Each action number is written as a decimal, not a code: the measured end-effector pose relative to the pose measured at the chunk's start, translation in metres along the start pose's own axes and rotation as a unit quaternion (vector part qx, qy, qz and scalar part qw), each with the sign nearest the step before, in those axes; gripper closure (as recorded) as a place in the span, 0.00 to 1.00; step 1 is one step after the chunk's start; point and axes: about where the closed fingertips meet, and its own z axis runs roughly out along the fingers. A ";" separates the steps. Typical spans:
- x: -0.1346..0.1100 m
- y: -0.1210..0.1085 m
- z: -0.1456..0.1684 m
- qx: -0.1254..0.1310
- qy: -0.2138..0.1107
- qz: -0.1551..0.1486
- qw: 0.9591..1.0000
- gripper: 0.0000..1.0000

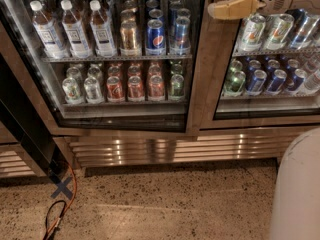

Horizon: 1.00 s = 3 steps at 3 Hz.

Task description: Open left fridge door

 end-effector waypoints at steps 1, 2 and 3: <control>0.000 0.000 0.000 0.000 0.000 0.000 1.000 0.41; 0.000 0.000 0.000 0.000 0.000 0.000 1.000 0.47; 0.000 0.000 0.000 0.000 0.000 0.000 1.000 0.62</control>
Offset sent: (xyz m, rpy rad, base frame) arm 0.0000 0.0000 0.0000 0.0000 0.0000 0.0000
